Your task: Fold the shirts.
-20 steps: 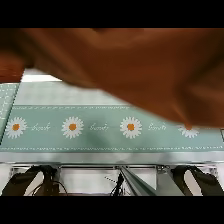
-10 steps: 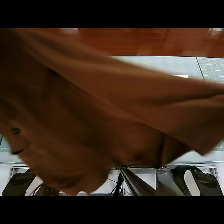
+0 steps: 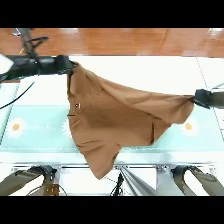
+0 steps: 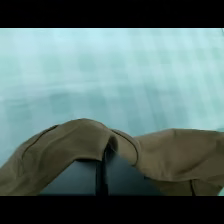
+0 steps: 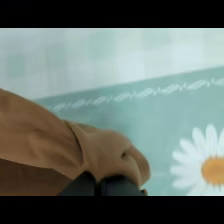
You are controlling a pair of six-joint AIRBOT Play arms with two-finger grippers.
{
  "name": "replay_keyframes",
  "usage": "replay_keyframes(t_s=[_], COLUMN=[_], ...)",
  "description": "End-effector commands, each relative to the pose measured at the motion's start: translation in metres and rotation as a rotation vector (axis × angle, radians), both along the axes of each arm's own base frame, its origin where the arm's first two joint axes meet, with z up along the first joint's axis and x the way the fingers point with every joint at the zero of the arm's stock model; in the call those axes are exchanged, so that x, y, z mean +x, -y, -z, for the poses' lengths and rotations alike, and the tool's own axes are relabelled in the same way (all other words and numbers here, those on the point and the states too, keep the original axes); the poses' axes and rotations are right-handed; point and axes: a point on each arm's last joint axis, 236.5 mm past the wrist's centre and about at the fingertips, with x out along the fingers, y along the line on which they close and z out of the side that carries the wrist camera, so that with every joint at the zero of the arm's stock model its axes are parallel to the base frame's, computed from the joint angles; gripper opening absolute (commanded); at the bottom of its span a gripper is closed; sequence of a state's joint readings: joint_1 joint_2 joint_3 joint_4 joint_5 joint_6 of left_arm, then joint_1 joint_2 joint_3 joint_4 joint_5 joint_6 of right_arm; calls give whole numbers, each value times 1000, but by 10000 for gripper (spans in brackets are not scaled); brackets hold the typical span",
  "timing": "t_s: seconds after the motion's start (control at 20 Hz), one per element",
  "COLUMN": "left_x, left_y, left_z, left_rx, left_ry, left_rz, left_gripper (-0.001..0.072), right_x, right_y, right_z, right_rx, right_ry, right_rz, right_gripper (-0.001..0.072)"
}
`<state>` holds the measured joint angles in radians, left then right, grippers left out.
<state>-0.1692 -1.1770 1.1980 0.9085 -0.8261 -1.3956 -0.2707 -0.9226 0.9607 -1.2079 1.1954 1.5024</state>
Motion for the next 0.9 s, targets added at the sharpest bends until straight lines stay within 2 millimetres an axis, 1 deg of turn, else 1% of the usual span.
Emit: replay_keyframes(t_s=[0.0,0.05,0.1,0.15,0.2,0.25,0.3,0.35,0.4,0.45,0.5,0.55,0.6,0.65,0.7,0.75,0.8,0.85], left_x=[49,55,61,61,58,51,37,16,-6,-30,-51,-70,-92,-112,-128,-142,-151,-159], left_y=[23,28,31,33,29,15,-13,-51,-86,-114,-132,-141,-145,-145,-147,-148,-147,-141], left_z=[45,50,53,57,62,71,88,109,125,137,145,152,159,168,179,192,202,209], left_rx=[-35,-58,-80,-88,-65,10,121,213,264,264,228,173,110,66,57,47,33,5], left_ry=[-62,-79,-96,-117,-133,-154,-222,-345,-469,-587,-675,-747,-814,-866,-893,-909,-921,-932], left_rz=[-19,-20,-26,-28,-7,30,62,59,46,33,14,-5,-21,-39,-56,-77,-102,-112], left_gripper=[30,38,161,481,704,706,706,705,705,704,705,705,704,705,705,704,705,705], right_x=[77,96,110,121,128,124,114,99,75,50,27,4,-20,-41,-57,-70,-80,-86], right_y=[10,4,-1,-8,-15,-18,-14,-2,17,33,43,42,31,16,-3,-20,-32,-38], right_z=[51,58,63,66,67,66,65,67,74,82,90,100,110,120,128,136,145,153], right_rx=[94,154,210,266,303,309,288,250,198,159,147,178,226,268,314,355,375,378], right_ry=[-48,-64,-75,-86,-95,-116,-141,-180,-255,-335,-395,-442,-480,-505,-507,-499,-494,-495], right_rz=[50,56,65,72,45,-17,-71,-105,-121,-117,-101,-66,-53,-55,-67,-71,-55,-43], right_gripper=[22,22,98,371,648,626,625,625,621,621,620,620,620,620,620,620,620,620])
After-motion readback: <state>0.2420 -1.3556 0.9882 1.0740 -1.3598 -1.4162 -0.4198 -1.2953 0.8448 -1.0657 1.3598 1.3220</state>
